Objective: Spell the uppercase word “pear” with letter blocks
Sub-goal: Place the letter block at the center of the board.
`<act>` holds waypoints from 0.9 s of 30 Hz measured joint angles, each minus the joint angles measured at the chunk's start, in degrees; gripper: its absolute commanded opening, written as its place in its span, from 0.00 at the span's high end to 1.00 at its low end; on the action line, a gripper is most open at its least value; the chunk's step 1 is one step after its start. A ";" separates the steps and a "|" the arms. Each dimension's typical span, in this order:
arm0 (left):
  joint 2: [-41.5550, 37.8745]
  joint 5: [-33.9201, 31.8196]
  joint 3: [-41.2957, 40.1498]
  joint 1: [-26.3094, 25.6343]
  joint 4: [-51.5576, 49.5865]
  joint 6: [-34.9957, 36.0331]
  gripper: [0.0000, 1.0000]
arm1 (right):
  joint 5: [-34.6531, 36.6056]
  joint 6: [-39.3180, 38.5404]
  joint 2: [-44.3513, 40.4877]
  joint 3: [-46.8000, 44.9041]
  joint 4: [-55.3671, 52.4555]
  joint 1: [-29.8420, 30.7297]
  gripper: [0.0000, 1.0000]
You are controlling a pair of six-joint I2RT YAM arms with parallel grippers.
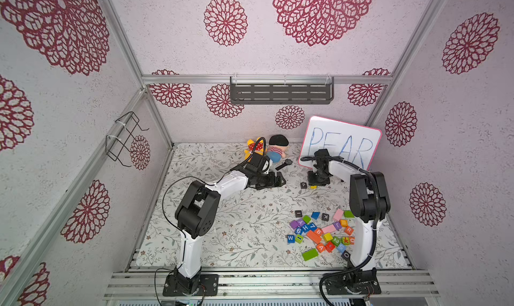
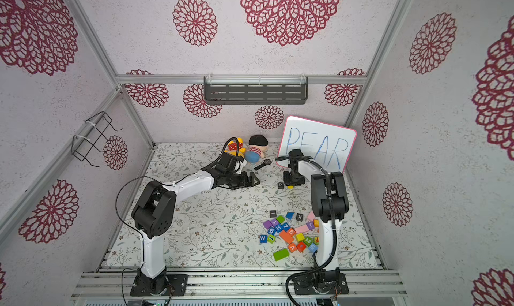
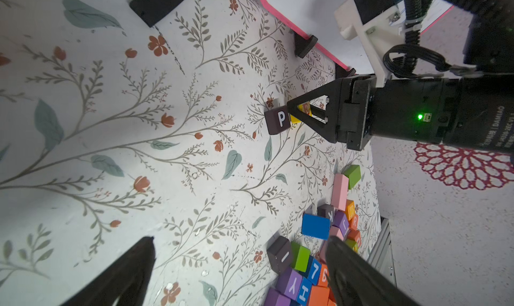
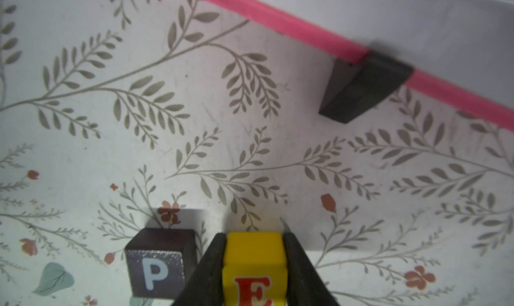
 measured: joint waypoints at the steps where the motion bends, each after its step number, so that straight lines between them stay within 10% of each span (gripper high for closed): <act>1: 0.00 0.00 -0.07 0.00 0.02 0.00 0.02 | -0.07 -0.02 0.02 0.04 0.00 0.00 0.63; 27: -0.66 -0.13 -2.21 0.00 0.74 -0.72 0.02 | 0.74 0.20 -0.31 2.93 -2.21 0.00 0.49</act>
